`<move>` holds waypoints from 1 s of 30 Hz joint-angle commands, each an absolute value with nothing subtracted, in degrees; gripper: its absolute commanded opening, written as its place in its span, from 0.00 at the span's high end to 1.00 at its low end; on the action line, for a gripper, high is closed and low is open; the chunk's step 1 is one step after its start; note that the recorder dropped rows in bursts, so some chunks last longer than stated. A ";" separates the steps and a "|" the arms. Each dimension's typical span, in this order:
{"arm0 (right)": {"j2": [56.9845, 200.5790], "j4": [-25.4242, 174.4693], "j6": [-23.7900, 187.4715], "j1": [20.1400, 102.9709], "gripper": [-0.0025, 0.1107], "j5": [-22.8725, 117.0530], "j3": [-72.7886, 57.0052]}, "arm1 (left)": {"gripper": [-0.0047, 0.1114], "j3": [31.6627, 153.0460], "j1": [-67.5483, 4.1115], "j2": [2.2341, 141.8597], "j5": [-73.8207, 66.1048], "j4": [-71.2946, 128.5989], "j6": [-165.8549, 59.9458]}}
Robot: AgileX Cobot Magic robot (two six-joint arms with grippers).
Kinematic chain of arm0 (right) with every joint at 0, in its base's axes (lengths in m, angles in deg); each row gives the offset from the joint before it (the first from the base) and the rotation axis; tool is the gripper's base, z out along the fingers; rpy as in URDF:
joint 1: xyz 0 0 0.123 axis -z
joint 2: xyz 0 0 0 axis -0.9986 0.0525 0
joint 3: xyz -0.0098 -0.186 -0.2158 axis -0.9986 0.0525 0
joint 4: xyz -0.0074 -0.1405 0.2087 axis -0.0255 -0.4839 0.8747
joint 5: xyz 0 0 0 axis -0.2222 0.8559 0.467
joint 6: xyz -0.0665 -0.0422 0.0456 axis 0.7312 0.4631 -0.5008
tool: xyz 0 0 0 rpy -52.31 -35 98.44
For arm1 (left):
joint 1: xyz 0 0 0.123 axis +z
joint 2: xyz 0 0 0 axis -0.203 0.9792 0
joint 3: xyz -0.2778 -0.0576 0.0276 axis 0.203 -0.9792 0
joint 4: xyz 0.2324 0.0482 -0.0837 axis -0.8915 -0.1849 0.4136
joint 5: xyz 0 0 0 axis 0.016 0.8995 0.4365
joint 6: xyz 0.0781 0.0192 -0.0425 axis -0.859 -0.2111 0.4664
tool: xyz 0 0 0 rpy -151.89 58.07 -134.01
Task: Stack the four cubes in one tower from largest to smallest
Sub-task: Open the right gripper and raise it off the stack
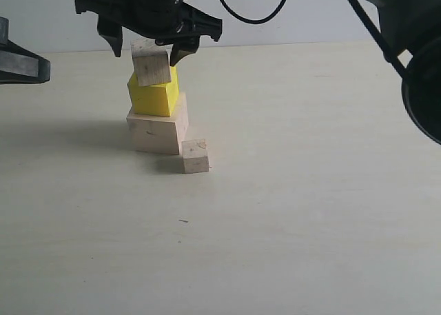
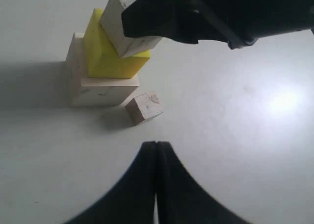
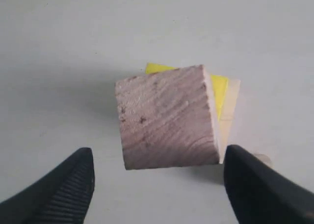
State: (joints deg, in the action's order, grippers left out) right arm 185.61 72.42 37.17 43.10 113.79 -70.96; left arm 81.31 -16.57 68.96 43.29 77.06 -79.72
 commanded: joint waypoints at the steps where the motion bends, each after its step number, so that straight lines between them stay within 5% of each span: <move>1: 185.03 72.63 38.09 43.03 0.36 113.16 -71.39 | 0.96 81.15 -16.85 68.78 42.99 77.36 -80.04; 30: 183.38 75.42 42.33 43.03 0.41 116.21 -71.39 | 0.96 81.15 -16.85 68.78 39.81 77.36 -80.14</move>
State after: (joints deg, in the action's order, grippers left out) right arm 185.02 76.20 40.73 43.10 115.20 -70.96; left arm 81.31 -16.57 68.96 41.24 77.06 -79.72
